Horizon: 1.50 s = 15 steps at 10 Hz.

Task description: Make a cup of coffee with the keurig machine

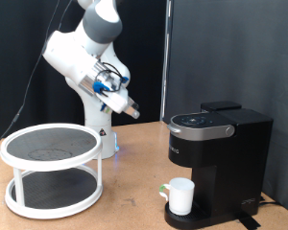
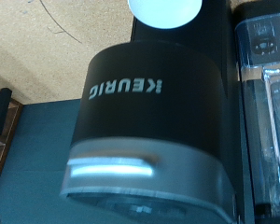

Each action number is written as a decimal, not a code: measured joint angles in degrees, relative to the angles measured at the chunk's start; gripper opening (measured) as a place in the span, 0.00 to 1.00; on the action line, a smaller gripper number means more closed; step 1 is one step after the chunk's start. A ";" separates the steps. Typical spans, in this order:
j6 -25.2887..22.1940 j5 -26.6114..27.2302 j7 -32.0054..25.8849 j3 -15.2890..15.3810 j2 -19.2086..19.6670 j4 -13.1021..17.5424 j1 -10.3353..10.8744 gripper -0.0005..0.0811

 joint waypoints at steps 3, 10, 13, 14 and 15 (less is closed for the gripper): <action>-3.34 -1.47 2.98 -1.23 -2.09 2.11 -1.16 0.91; -2.75 -0.39 3.77 -0.21 -2.59 5.13 -0.91 0.91; -2.14 -2.60 6.55 3.46 -2.38 9.67 -0.55 0.91; -2.87 -6.38 8.96 5.03 -1.98 11.68 -0.53 0.91; -4.24 -11.27 11.29 6.65 -1.31 14.05 -0.51 0.91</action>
